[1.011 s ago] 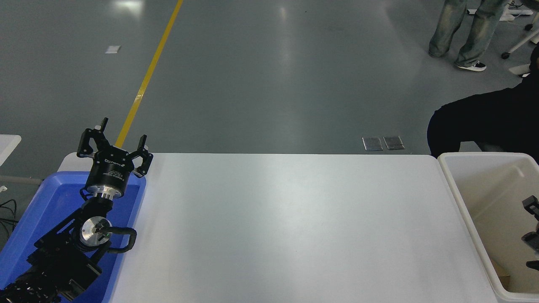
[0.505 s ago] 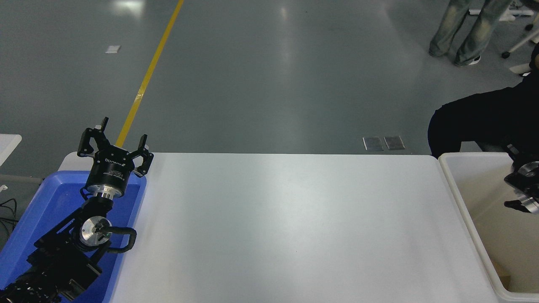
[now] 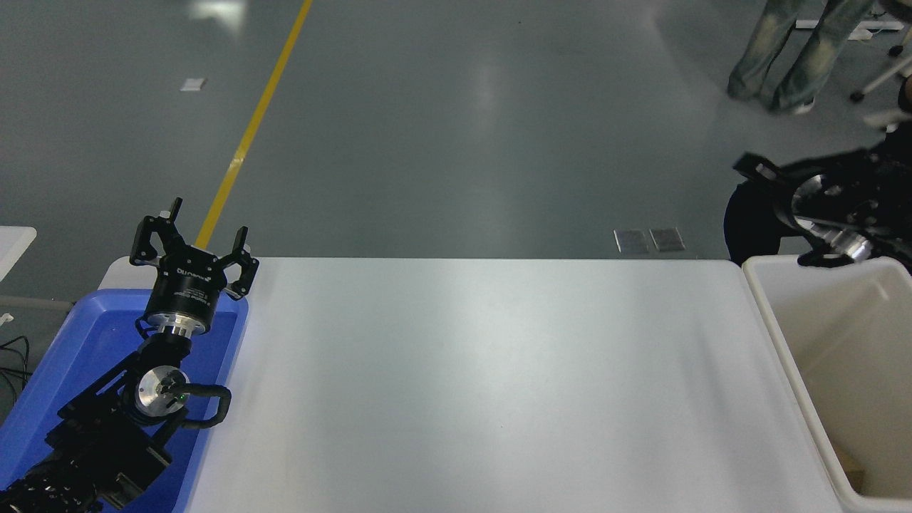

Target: Pick up paper ball place in dustbin

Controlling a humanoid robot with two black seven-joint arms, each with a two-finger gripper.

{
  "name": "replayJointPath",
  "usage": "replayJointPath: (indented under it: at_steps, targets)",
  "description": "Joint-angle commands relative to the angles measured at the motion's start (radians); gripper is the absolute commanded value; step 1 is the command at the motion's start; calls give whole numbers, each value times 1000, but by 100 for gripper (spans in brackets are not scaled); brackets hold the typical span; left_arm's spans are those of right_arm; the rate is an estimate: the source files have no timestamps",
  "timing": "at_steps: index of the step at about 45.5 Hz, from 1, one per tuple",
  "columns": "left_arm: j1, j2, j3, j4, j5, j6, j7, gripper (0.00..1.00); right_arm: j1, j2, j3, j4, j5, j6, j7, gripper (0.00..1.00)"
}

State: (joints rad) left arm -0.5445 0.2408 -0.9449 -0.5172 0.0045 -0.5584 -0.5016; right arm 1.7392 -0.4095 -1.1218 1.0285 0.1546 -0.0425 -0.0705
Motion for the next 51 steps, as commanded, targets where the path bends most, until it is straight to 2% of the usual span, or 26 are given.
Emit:
replayJointPath:
  at_steps: [1, 7, 29, 51]
  targets:
    - [0, 0, 0, 0, 0, 0, 0, 98, 333, 9, -98, 275, -1, 290, 0, 100]
    - [0, 0, 0, 0, 0, 0, 0, 98, 439, 9, -96, 344, -32, 473, 0, 100]
    - [0, 0, 0, 0, 0, 0, 0, 98, 595, 0, -76, 507, -32, 828, 1, 100]
    - [1, 0, 0, 0, 0, 0, 0, 98, 599, -3, -39, 513, -32, 828, 0, 100]
